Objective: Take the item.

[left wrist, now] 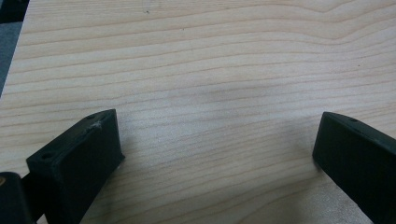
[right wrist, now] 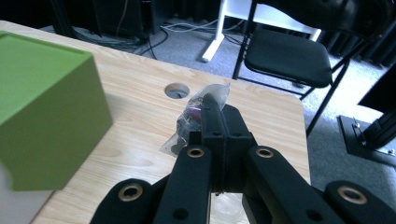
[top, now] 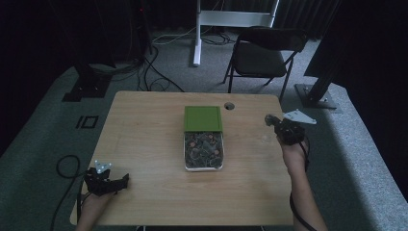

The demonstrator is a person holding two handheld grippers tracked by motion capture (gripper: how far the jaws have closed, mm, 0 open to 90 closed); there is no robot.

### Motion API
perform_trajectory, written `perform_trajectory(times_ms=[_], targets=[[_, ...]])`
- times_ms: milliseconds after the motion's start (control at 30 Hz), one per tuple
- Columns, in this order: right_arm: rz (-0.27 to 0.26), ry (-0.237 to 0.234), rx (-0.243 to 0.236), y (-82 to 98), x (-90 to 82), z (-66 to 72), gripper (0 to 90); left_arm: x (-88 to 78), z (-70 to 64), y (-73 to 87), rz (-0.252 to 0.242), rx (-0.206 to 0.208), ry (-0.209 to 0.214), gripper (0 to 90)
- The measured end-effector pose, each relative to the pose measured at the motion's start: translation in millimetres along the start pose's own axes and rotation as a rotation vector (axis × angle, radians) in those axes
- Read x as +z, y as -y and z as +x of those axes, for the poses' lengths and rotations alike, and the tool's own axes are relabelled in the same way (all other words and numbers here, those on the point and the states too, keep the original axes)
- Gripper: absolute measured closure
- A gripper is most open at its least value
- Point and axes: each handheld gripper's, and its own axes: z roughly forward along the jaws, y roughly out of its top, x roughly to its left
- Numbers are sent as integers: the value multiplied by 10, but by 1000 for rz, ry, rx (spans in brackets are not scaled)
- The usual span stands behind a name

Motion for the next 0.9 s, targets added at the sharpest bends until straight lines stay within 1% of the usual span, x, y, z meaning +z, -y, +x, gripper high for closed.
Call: perform_trajectory(times_ms=[267, 400, 700, 900], targets=[[36, 31, 37, 89, 149, -139, 900, -1, 1, 0, 1, 1, 0, 17], [59, 44, 41, 121, 206, -184, 900, -1, 1, 0, 1, 1, 0, 17], [98, 46, 64, 180, 321, -263, 900, -1, 1, 0, 1, 1, 0, 17], [124, 50, 68, 211, 402, -304, 900, -1, 1, 0, 1, 1, 0, 17]])
